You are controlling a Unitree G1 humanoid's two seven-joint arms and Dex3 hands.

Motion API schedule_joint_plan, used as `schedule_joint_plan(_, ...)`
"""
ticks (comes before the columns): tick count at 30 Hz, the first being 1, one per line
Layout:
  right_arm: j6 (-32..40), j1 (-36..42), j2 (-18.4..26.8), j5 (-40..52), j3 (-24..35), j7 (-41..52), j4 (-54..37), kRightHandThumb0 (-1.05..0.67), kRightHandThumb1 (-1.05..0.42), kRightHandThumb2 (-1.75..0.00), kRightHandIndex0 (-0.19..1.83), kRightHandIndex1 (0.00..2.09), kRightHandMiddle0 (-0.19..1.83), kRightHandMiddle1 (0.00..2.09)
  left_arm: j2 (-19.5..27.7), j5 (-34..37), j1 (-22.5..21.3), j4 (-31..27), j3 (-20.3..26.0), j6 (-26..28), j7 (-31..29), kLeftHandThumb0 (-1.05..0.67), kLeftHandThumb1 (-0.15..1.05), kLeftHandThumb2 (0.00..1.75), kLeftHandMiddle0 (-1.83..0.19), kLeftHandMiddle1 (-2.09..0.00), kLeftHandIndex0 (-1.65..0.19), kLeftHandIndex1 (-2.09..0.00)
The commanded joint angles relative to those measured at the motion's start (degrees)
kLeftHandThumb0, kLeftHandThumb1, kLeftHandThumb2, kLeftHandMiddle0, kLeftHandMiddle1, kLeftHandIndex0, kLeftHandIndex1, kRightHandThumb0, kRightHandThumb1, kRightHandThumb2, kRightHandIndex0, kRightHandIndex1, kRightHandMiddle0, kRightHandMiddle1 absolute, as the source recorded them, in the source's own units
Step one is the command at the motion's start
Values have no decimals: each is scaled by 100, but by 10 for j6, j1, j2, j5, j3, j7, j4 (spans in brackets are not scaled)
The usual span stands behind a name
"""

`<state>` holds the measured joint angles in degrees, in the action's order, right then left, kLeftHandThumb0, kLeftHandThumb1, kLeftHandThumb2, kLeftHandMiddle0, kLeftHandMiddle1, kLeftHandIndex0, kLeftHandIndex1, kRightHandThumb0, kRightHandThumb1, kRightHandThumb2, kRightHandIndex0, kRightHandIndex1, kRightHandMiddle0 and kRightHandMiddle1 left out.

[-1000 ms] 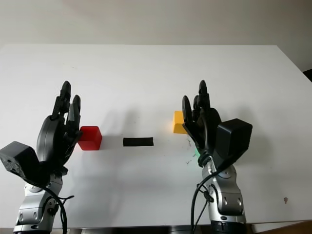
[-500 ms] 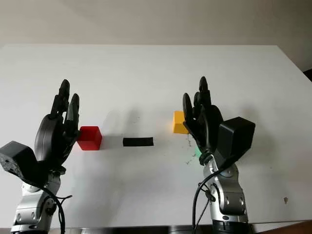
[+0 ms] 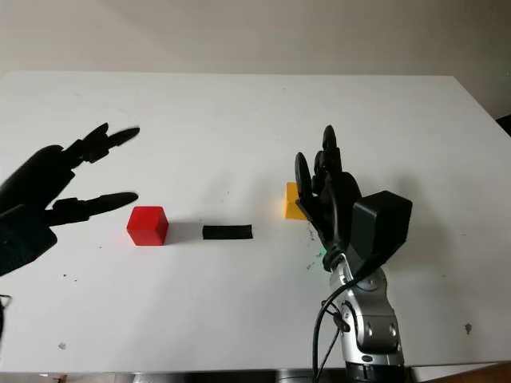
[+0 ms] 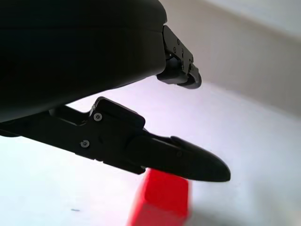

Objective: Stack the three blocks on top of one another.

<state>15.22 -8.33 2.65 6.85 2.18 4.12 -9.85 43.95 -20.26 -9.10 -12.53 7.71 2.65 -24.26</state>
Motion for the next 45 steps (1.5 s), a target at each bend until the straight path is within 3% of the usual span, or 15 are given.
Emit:
schedule_joint_plan(1,-3,3,0,0,0,-1,-14,-57,-105,-56,-19,5,-16,5,22,-20,-14,4,-17,-15,-9,-88,96,4,0,-7,-43,-11)
schedule_joint_plan(7,-9,7,-3,-2,-5,0,-13,-58,-105,-56,-19,4,-17,5,43,-77,-28,24,-55,-33,-20,-92,93,4,-3,-6,-45,-8)
schedule_joint_plan(18,-17,18,-7,-7,-8,-3,-13,-59,-105,-55,-18,5,-15,6,10,-220,-41,13,-126,24,-6,-86,95,6,8,-3,-30,-1)
schedule_joint_plan(34,-18,16,-1,-5,-5,9,-11,-59,-105,-55,-19,5,-16,5,2,-259,-25,29,-148,-13,40,-82,99,6,5,-7,-44,-10)
schedule_joint_plan(35,-17,14,-1,-5,-5,10,-11,-59,-105,-55,-19,4,-16,5,2,-260,-25,31,-147,-17,44,-80,99,6,2,-7,-49,-13)
schedule_joint_plan(36,-17,14,-1,-5,-4,10,-10,-59,-105,-55,-19,4,-17,5,1,-260,-25,33,-147,-19,47,-78,99,6,0,-6,-44,-30)
schedule_joint_plan(38,-16,11,1,-5,-4,11,-9,-59,-105,-55,-19,4,-17,5,1,-263,-24,34,-147,-21,51,-71,98,5,-6,-6,-20,-96)
schedule_joint_plan(39,-13,10,0,-6,-4,9,-10,-59,-105,-55,-19,4,-17,5,1,-263,-24,35,-146,-24,54,-67,98,5,-9,-7,-18,-111)
schedule_joint_plan(41,-11,8,0,-6,-3,8,-11,-59,-105,-55,-19,4,-16,5,2,-262,-23,39,-145,-32,64,-58,99,6,-16,-8,-20,-131)
schedule_joint_plan(45,-7,5,0,-1,-1,10,-11,-58,-105,-56,-19,4,-17,5,3,-255,-19,50,-140,-55,88,-47,101,6,-25,-8,-27,-150)
